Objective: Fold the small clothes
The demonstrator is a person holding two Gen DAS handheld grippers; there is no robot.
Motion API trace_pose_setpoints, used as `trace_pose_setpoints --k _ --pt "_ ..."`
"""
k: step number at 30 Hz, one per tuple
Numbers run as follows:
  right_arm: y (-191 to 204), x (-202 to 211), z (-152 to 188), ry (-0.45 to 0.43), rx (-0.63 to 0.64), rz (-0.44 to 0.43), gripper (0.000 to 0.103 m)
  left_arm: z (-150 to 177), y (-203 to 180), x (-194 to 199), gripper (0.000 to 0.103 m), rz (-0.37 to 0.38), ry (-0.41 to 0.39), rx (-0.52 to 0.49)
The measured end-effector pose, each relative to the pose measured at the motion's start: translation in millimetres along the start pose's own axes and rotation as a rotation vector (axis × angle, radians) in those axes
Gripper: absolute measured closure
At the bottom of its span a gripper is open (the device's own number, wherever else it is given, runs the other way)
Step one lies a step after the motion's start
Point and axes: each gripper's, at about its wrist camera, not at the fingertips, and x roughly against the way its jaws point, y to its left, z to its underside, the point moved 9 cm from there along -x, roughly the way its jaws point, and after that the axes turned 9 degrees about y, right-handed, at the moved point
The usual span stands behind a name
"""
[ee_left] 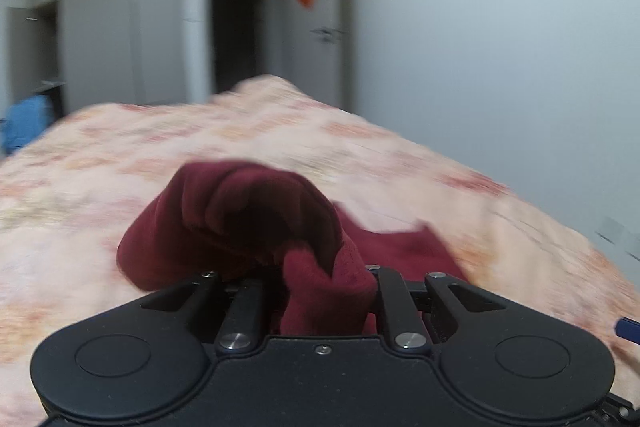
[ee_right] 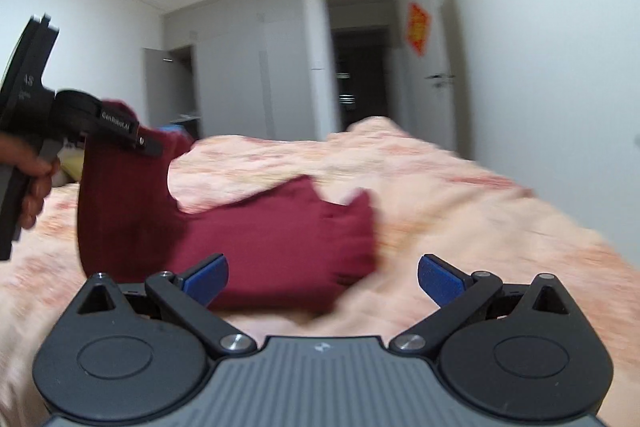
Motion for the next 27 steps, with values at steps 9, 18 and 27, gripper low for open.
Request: trace_pose_setpoints --k 9,18,27 --pt "-80 28 28 0.057 -0.175 0.17 0.0 46 -47 -28 0.057 0.099 0.141 -0.058" --pt "-87 24 33 0.065 -0.24 0.177 0.0 62 -23 -3 0.021 0.223 0.136 0.13" --pt "-76 16 32 0.085 -0.234 0.156 0.0 70 37 35 0.001 0.05 0.075 0.364"
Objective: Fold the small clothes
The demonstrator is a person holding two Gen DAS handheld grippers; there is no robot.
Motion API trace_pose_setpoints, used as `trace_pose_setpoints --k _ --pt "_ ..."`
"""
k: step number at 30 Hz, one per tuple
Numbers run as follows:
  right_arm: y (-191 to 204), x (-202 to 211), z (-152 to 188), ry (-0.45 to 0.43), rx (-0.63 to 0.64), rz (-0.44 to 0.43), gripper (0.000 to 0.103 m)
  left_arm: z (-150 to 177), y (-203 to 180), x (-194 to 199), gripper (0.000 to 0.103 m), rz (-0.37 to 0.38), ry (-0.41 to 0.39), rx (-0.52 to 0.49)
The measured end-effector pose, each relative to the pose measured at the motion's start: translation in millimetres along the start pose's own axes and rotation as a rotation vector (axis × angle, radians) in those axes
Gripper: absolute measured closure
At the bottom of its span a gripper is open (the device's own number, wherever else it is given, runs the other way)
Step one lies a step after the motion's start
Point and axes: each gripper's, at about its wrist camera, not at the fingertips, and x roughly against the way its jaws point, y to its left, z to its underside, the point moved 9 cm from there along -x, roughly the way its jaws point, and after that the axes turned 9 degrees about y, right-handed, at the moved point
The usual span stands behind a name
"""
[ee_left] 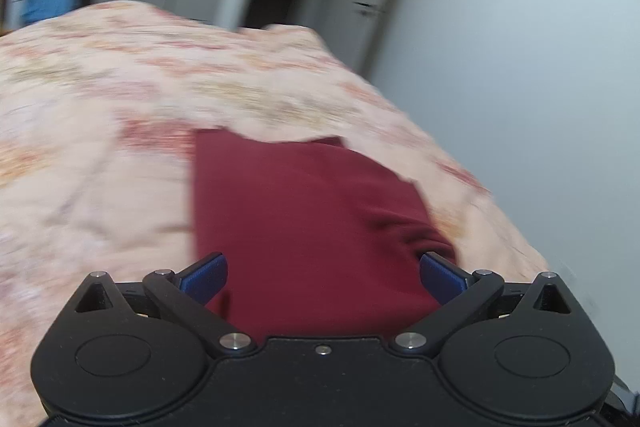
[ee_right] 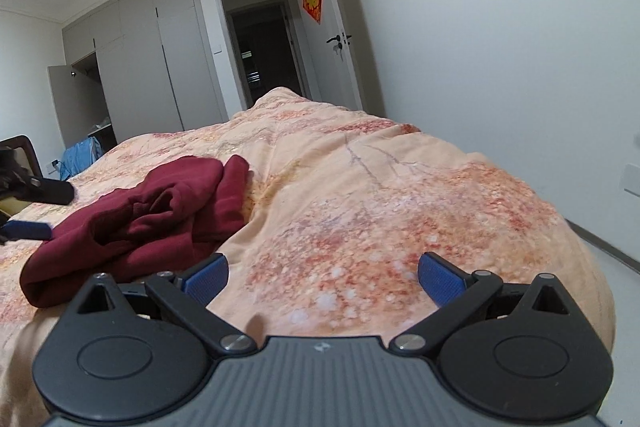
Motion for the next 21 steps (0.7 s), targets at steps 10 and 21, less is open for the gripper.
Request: trace_pose_setpoints --k 10,21 --pt "45 -25 -23 0.065 -0.007 -0.157 0.0 20 70 -9 0.001 -0.144 0.058 0.208" --pt "117 -108 -79 0.263 -0.089 -0.134 0.0 35 77 -11 0.001 -0.13 0.077 0.231"
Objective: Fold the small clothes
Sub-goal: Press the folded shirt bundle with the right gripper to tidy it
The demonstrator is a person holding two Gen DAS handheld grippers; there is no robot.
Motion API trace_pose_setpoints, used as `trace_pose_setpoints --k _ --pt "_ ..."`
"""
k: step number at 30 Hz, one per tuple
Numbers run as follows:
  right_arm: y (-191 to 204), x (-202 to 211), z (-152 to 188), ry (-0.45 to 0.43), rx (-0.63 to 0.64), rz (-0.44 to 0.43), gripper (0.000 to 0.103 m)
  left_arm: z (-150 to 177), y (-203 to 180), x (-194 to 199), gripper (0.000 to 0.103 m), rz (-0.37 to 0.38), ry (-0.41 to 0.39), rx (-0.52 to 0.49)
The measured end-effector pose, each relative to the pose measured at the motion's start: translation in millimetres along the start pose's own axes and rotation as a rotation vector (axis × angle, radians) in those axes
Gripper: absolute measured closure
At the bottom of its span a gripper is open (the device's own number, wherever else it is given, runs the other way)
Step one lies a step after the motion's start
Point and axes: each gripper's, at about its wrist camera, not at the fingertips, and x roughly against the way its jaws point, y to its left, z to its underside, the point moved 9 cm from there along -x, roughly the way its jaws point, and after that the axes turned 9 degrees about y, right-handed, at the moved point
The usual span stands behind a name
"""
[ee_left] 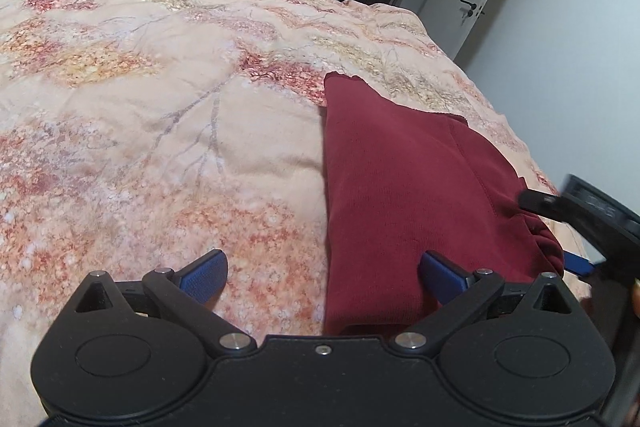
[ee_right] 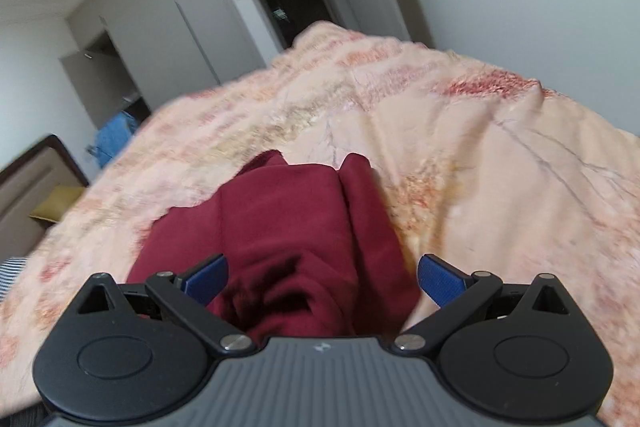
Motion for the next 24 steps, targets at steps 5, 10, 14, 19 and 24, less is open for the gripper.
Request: trace_pose_setpoints --k 5,10,14,19,24 --pt "12 -32 3 0.069 0.052 0.05 0.0 0 -1 0 0.001 0.002 0.003 -0.002" --pt "-9 -22 30 0.035 0.115 0.122 0.0 4 0 -2 0.001 0.009 0.011 -0.007" --pt "-28 -1 49 0.013 0.117 0.142 0.0 8 0 -3 0.001 0.006 0.012 -0.014" --pt "-29 18 53 -0.032 0.171 0.135 0.0 9 0 -3 0.001 0.001 0.012 -0.025" --pt "-27 31 29 -0.103 0.164 0.078 0.0 11 -2 -4 0.001 -0.006 0.012 -0.034"
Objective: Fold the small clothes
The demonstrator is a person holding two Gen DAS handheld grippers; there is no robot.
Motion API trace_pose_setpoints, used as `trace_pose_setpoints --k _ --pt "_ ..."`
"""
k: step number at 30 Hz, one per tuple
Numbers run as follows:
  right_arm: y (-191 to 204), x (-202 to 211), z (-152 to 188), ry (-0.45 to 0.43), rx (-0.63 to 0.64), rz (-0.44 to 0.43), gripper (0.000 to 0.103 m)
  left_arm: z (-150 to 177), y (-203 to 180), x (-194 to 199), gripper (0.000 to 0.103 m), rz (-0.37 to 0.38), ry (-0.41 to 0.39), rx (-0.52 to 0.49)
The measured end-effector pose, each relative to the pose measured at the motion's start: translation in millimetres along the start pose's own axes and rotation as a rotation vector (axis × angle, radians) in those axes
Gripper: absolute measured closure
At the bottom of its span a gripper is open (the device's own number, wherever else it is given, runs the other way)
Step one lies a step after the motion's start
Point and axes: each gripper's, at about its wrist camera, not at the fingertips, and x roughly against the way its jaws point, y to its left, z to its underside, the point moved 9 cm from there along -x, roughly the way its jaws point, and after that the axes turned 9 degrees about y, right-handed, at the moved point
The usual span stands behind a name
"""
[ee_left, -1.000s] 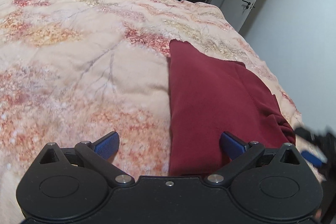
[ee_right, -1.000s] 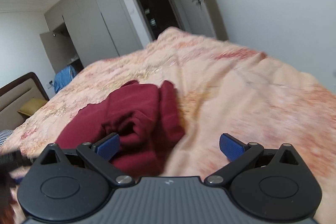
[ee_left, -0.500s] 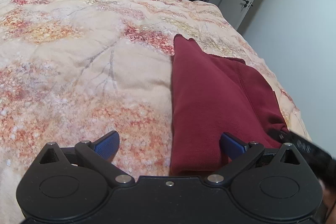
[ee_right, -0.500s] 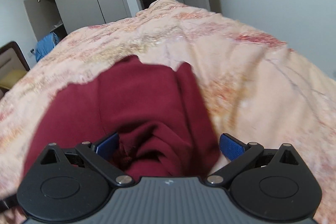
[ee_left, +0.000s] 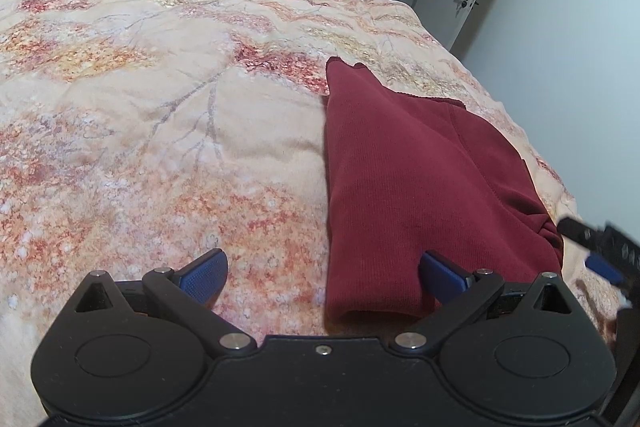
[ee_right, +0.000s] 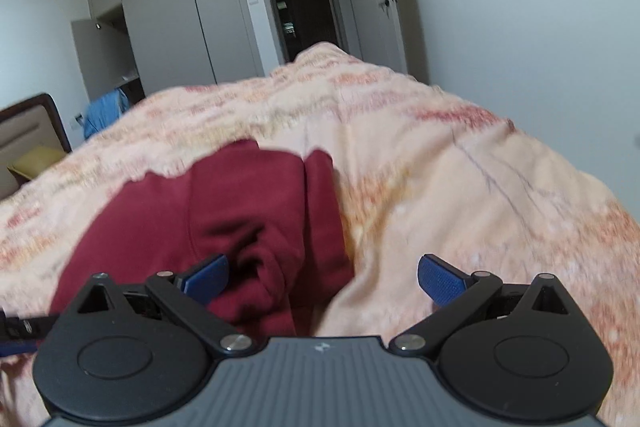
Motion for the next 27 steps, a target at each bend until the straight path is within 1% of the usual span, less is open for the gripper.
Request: trace_pose_setpoints --k 2,3,6,7,8,9,11,12,14,16,18,19,20,21,23,27 --pt "-2 -6 -12 0.001 -0.004 -0.002 0.0 0 0 0 0.001 0.0 0.001 0.0" --pt "-3 -10 -18 0.009 -0.007 -0.016 0.0 0 0 0 0.001 0.0 0.001 0.0" --pt "3 -29 -35 0.045 -0.019 -0.112 0.0 0 1 0 0.001 0.002 0.002 0.002" --pt "6 -35 -40 0.053 -0.009 -0.146 0.004 -1 1 -1 0.001 0.004 0.001 0.003" --pt "10 -42 -45 0.066 0.012 -0.167 0.013 -1 1 -1 0.001 0.006 0.001 0.005" --pt "13 -49 -50 0.082 0.037 -0.174 0.018 -2 2 -1 0.001 0.008 0.0 0.006" --pt "18 -62 -56 0.113 0.067 -0.171 0.039 -3 2 -3 0.001 0.008 0.0 0.006" --pt "19 -66 -58 0.129 0.074 -0.174 0.043 -3 2 -3 0.001 0.007 0.0 0.004" --pt "18 -73 -57 0.154 0.073 -0.171 0.048 -3 1 -4 0.001 0.001 0.001 -0.003" --pt "14 -76 -54 0.168 0.046 -0.187 0.052 -4 0 -6 0.001 -0.007 0.004 -0.01" --pt "10 -79 -50 0.172 0.015 -0.205 0.062 -5 -2 -6 0.001 -0.014 0.007 -0.014" --pt "8 -79 -49 0.168 0.005 -0.212 0.069 -6 -2 -6 0.001 -0.017 0.007 -0.014" --pt "7 -78 -50 0.16 0.001 -0.218 0.074 -6 -3 -6 0.001 -0.019 0.008 -0.014" --pt "8 -77 -52 0.152 0.005 -0.222 0.076 -7 -5 -6 0.001 -0.02 0.009 -0.015" --pt "10 -75 -58 0.135 0.023 -0.228 0.085 -8 -8 -7 0.001 -0.02 0.01 -0.02" --pt "15 -71 -65 0.117 0.066 -0.229 0.087 -7 -12 -7 0.001 -0.019 0.013 -0.032"
